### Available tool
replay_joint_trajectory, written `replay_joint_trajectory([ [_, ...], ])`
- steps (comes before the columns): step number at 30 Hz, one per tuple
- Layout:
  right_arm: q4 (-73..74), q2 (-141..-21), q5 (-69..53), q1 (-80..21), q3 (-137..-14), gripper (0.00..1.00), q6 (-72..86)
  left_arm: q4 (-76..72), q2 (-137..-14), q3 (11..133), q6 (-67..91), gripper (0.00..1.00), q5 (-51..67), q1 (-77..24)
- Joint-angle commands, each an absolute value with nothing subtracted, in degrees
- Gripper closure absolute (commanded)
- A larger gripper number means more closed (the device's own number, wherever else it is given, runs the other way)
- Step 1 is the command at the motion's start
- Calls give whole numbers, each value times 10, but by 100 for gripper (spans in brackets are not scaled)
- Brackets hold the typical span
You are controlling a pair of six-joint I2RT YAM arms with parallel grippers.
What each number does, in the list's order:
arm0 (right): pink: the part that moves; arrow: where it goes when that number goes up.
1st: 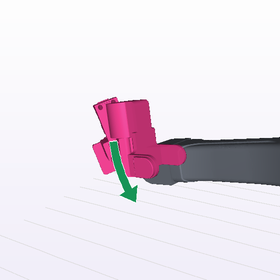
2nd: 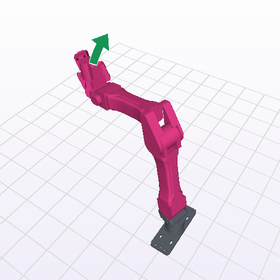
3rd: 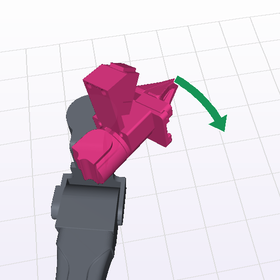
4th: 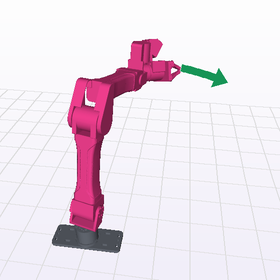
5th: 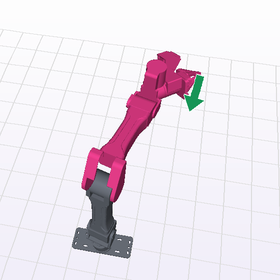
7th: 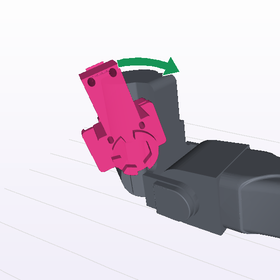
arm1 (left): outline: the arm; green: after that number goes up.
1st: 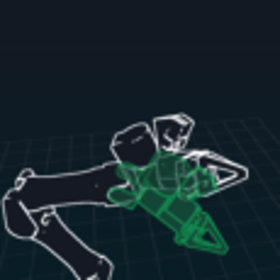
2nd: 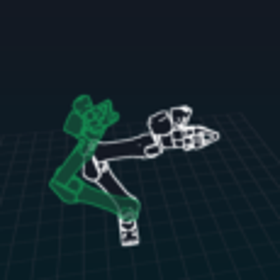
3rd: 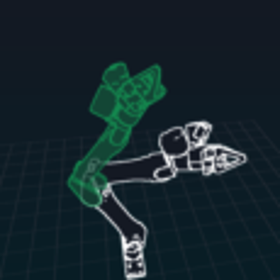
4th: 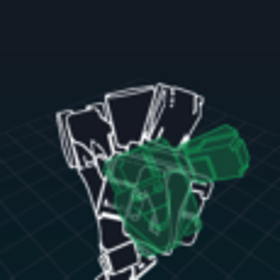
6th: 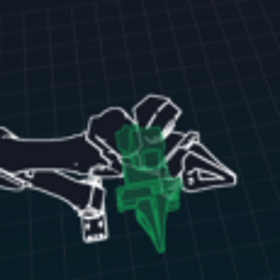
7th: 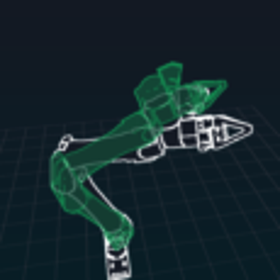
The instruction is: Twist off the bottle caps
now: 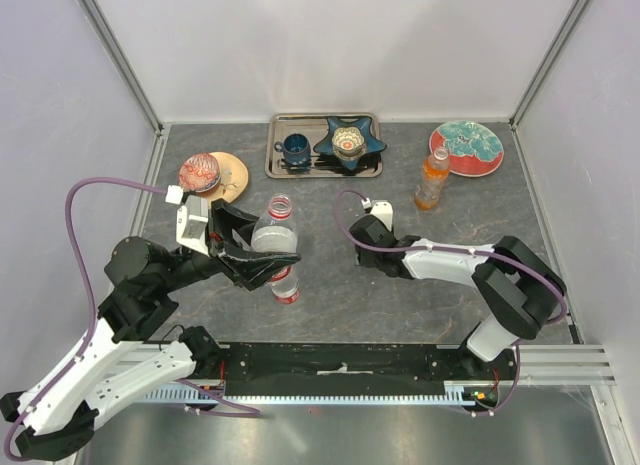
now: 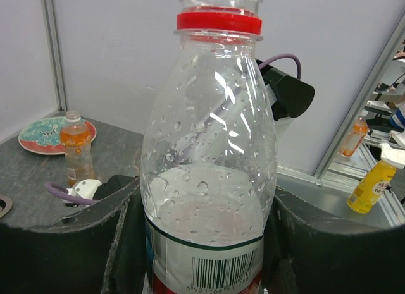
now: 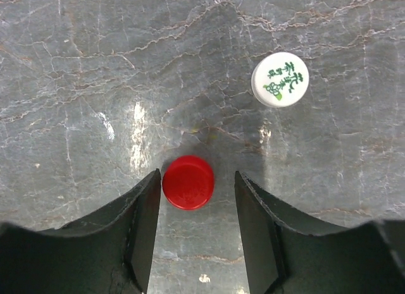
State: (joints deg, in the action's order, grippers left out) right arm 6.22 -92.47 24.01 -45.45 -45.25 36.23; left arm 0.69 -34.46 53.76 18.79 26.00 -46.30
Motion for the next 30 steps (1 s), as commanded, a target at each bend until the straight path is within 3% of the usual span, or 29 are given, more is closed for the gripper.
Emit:
replay_joint_trajectory([
  [1,95,-874,228,-457,-466,42,372,-13,-344,532,178,37,258,-461],
  [9,198,-748,226,-497,-619,33,338,-14,-357,547,175,36,248,-461],
  [16,300,-596,295,-517,-795,30,280,-20,-419,572,162,35,237,-461],
  [19,256,-526,213,-518,-799,30,259,-16,-482,603,156,35,255,-461],
  [25,224,-509,45,-517,-810,25,286,-23,-593,663,176,35,318,-466],
  [27,214,-514,29,-517,-810,15,283,-24,-613,672,177,35,324,-475],
  [30,220,-532,27,-518,-821,8,273,-27,-635,679,178,35,318,-488],
])
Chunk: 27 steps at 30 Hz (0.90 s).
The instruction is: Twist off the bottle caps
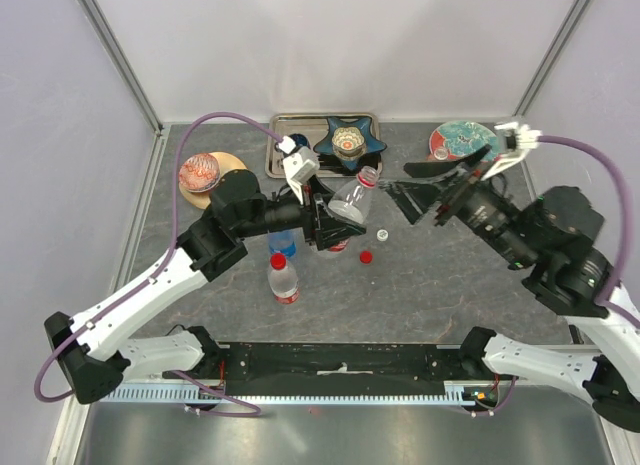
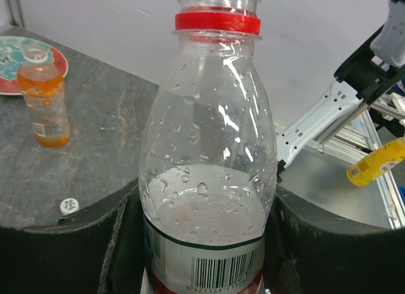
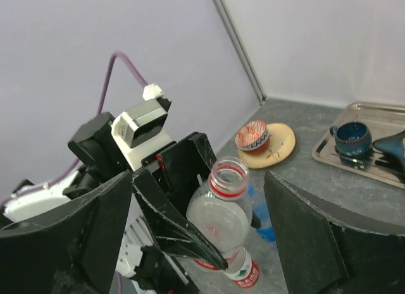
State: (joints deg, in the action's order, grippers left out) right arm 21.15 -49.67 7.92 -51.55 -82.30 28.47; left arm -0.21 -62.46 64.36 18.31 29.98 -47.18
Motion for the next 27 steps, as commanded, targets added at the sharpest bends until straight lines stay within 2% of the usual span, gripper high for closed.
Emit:
replay_joint_trajectory([
  [1,221,-537,32,-517,-821,8,272,-28,-639,681,178,35,317,-490],
  [5,227,-551,57,-517,-814,8,262,-30,-649,683,177,35,313,-497],
  [10,229,-564,69,-517,-805,14,258,-26,-648,683,170,34,314,-501],
  [16,226,-562,67,-517,-797,41,258,-20,-642,679,162,34,308,-501],
  [17,226,-561,65,-517,-796,51,258,-20,-642,679,161,34,308,-501],
  [19,227,-557,63,-517,-794,62,258,-19,-642,678,159,33,305,-501],
  [20,227,-555,65,-517,-793,75,257,-19,-643,678,159,32,301,-501],
  [22,230,-548,75,-516,-791,86,255,-18,-643,678,160,24,294,-501],
  [23,233,-546,83,-517,-792,95,251,-16,-641,678,159,20,280,-501],
  [24,242,-541,91,-517,-798,99,248,-10,-638,678,160,12,271,-501],
  [27,270,-539,142,-517,-822,100,230,-2,-619,676,152,1,232,-500],
])
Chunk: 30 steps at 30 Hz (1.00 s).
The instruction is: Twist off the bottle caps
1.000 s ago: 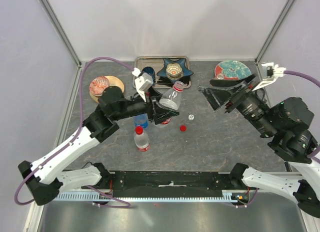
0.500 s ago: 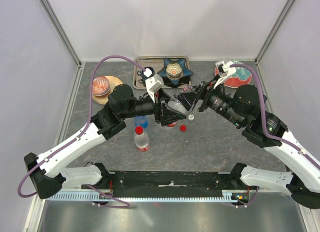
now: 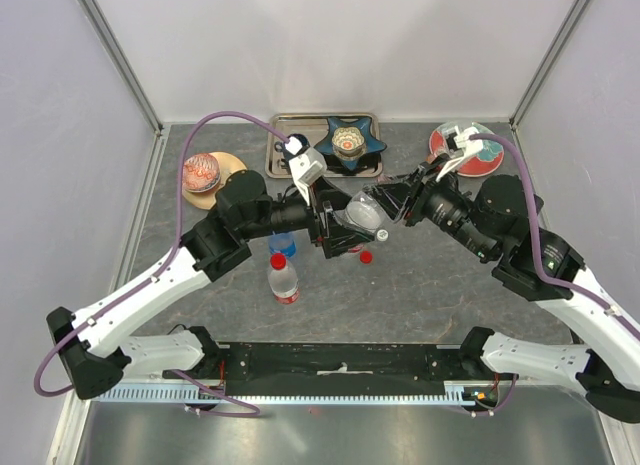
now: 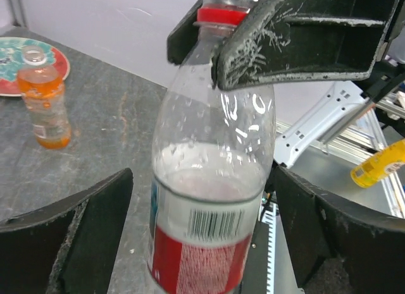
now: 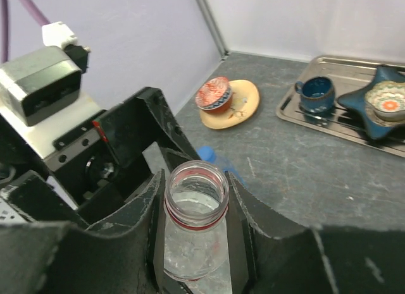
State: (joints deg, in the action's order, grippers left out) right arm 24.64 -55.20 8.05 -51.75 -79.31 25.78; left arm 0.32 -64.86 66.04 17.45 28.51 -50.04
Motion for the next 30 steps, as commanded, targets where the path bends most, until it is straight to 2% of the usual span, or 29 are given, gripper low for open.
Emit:
replay_joint_trajectory([
  [1,278,-539,190,-517,-828,100,226,30,-613,675,148,1,221,-501],
  [4,310,-535,310,-518,-825,100,207,79,-561,659,135,1,149,-501],
  [5,314,-532,417,-517,-815,100,200,86,-522,650,133,1,110,-500],
  [8,278,-525,616,-516,-739,100,186,85,-445,580,139,1,47,-500],
  [11,249,-549,688,-493,-678,100,174,85,-354,542,140,1,11,-501],
  [13,246,-567,687,-454,-650,100,200,91,-311,531,134,1,4,-500],
  [18,209,-610,664,-363,-565,100,278,145,-294,526,123,4,2,-500],
  [22,88,-620,681,-300,-498,100,285,150,-277,507,136,5,2,-501],
  [30,25,-710,613,-177,-501,100,294,147,-259,461,145,6,2,-500],
])
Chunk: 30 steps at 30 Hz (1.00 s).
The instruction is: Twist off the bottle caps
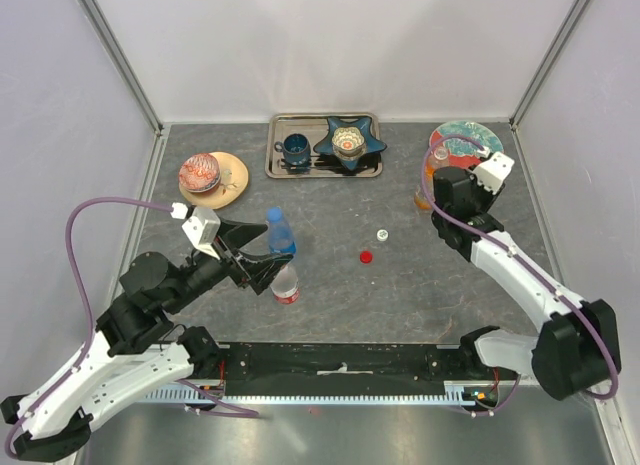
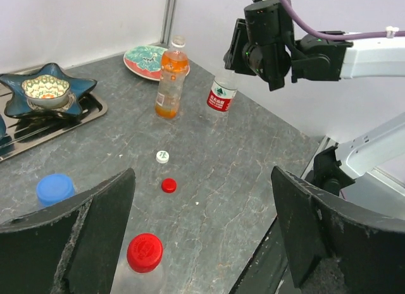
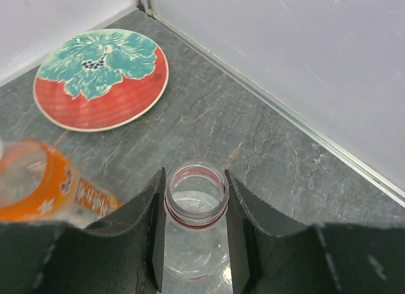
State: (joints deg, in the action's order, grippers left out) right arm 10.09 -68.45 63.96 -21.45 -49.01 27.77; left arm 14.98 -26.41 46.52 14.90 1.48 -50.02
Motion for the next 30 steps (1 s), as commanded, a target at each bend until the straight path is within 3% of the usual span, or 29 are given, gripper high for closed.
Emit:
replay_joint_trajectory([
  [1,18,-728,600,-171,-504,100,295,147,-258,454,147,6,2,-501],
  [15,-34,-836,543,-142,-508,100,292,147,-247,438,139,6,-21,-500],
  [21,-8,-826,529,-142,-503,95,276,142,-245,431,143,6,-20,-501],
  [30,64,-790,525,-144,-499,100,302,134,-249,429,150,6,-3,-501],
])
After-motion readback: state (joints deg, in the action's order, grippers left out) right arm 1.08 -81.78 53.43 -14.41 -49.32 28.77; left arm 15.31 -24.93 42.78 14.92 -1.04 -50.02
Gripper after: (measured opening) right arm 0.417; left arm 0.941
